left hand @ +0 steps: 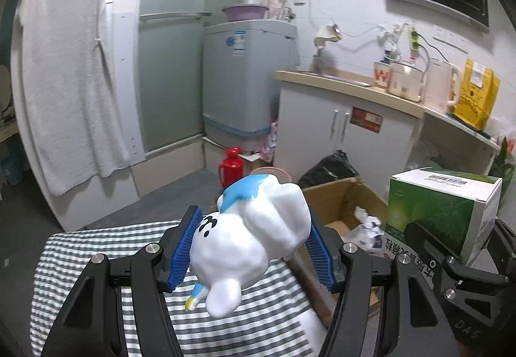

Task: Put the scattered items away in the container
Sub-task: 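Carry the plush toy and medicine box over to the cardboard box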

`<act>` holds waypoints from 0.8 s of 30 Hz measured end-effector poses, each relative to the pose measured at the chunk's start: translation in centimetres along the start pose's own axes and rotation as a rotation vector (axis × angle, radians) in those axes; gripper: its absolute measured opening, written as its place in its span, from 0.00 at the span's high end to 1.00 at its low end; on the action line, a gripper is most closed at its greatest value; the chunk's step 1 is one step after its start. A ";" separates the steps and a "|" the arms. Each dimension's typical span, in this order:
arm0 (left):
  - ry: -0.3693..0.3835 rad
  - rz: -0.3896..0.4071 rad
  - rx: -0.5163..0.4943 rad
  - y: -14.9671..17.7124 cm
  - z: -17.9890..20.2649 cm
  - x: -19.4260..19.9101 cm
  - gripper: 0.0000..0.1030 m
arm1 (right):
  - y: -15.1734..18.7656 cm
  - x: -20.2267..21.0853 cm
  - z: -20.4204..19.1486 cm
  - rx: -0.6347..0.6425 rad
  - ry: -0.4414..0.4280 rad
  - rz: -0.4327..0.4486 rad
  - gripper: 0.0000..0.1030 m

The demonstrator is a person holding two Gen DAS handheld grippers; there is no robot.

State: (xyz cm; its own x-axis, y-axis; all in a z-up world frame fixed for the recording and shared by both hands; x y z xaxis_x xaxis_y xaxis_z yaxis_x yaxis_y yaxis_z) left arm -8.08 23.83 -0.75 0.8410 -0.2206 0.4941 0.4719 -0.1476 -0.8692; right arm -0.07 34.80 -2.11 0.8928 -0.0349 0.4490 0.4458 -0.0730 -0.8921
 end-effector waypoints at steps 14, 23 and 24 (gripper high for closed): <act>0.095 -0.020 -0.092 -0.2 9.1 -3.6 0.38 | 1.3 -1.3 8.6 -0.059 0.085 -0.045 0.25; 0.132 -0.104 -0.131 1.1 12.8 -8.4 0.38 | 3.2 -4.9 11.9 -0.070 0.083 -0.132 0.25; 0.140 -0.121 -0.135 1.3 13.2 -9.1 0.38 | 3.5 -5.5 12.2 -0.071 0.081 -0.145 0.25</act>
State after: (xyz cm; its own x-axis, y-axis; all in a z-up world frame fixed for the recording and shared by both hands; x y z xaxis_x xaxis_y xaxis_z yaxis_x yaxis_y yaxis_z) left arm -11.55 38.40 -6.66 0.7310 -0.3238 0.6006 0.5196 -0.3064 -0.7976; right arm -2.60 46.90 -8.30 0.8102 -0.0990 0.5777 0.5611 -0.1536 -0.8134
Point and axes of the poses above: each gripper's, at about its wrist camera, not at the fingertips, and x roughly against the way its jaws point, z to its right, y to its underside, the point moved 6 cm from there along -x, roughly the way its jaws point, and after that the axes turned 8 degrees about -y, right-handed, at the moved point
